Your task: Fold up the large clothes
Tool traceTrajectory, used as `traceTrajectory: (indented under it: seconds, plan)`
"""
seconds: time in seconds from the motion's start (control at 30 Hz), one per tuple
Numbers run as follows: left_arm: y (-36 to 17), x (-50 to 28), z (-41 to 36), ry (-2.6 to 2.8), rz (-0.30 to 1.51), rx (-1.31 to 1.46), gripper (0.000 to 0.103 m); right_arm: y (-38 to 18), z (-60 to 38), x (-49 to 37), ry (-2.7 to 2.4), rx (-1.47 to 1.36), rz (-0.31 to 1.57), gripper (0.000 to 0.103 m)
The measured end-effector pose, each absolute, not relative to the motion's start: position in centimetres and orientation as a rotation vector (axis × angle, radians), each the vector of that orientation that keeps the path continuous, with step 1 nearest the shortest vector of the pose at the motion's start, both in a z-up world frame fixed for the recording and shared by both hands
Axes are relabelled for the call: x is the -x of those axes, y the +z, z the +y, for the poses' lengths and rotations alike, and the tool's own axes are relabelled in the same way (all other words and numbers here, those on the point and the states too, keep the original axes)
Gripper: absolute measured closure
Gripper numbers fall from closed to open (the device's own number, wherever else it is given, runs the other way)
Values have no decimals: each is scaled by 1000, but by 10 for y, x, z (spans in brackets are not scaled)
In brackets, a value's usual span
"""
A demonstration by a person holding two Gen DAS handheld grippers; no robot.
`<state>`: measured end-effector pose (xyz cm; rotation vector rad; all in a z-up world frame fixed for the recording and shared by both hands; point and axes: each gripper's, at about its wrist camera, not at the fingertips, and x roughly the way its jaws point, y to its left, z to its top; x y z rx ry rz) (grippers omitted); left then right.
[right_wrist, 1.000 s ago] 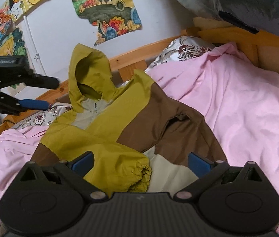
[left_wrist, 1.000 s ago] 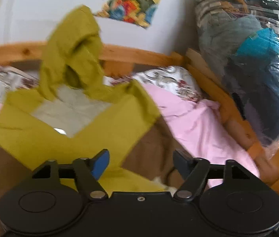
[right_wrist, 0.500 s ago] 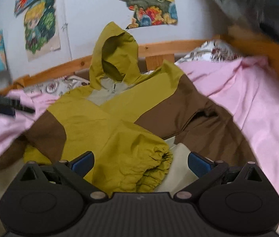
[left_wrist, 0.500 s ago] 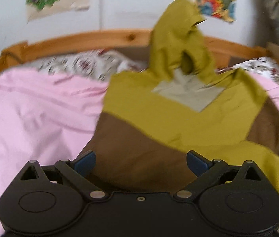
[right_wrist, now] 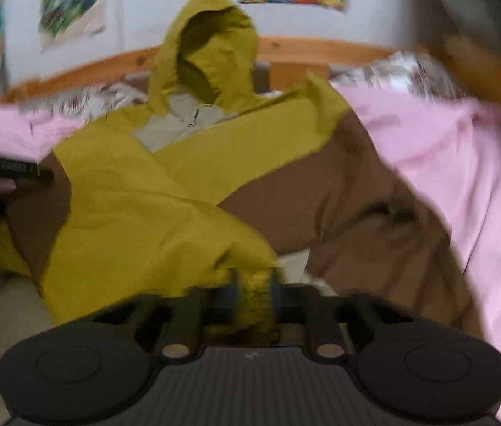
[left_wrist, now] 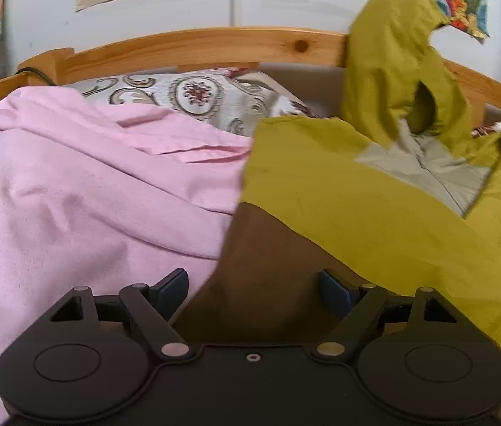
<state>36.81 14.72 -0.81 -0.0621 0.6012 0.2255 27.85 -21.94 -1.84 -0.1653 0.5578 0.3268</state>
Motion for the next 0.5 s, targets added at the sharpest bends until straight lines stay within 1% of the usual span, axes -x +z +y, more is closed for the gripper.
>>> traceTrajectory:
  seconds: [0.07,0.23,0.33,0.4,0.43,0.47,0.5]
  plan:
    - [-9,-368,151,223,582,71,20,-11,-214,-282,319,250,509,91]
    - [-6,-361,146,197,559,43,18,-20,-209,-301,278,329,540,91]
    - [1,-353,137,173,528,32,13,-32,-206,-303,256,390,561,89]
    - [7,-347,129,129,497,37,5,-27,-210,-299,285,375,569,86]
    - [10,-343,124,104,483,42,4,-21,-213,-298,300,358,569,79]
    - [11,-341,119,74,475,44,4,-13,-218,-297,311,342,567,67]
    - [12,-341,113,48,475,43,4,-5,-222,-298,318,331,560,59]
